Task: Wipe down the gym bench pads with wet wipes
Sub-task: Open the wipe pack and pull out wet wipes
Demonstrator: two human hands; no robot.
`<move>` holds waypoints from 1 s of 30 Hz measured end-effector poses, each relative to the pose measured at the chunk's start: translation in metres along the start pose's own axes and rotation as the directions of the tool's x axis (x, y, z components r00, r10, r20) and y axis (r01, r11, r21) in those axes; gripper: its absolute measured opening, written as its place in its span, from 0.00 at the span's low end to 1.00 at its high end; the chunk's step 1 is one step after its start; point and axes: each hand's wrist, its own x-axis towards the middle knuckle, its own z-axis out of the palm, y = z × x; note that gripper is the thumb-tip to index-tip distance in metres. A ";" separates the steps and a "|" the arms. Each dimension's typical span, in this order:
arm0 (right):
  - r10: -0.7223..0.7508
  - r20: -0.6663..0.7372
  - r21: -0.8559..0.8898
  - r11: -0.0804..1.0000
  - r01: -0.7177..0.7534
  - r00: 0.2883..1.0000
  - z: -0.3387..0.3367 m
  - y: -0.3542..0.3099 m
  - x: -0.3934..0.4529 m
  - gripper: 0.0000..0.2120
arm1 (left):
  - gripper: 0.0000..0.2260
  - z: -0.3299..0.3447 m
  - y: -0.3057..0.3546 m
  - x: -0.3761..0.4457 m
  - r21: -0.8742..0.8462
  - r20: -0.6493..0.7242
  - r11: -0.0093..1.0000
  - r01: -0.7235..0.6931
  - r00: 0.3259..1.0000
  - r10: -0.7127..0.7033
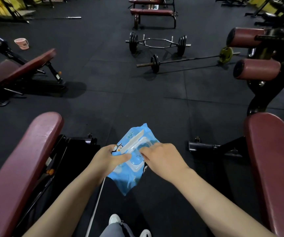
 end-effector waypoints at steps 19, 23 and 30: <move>-0.263 -0.088 0.071 0.960 0.269 0.961 0.000 0.014 0.007 0.10 | 0.09 -0.013 -0.014 0.006 -0.026 0.079 1.000 0.007 0.997 -0.005; -0.187 -0.049 0.172 0.966 0.193 0.981 -0.003 0.012 0.006 0.10 | 0.16 -0.015 -0.017 0.006 -0.062 0.109 0.998 0.013 0.994 -0.006; -0.207 0.165 0.404 0.906 0.125 0.964 -0.018 0.020 0.012 0.09 | 0.23 -0.020 -0.019 0.007 -0.063 0.131 0.998 0.002 0.991 0.006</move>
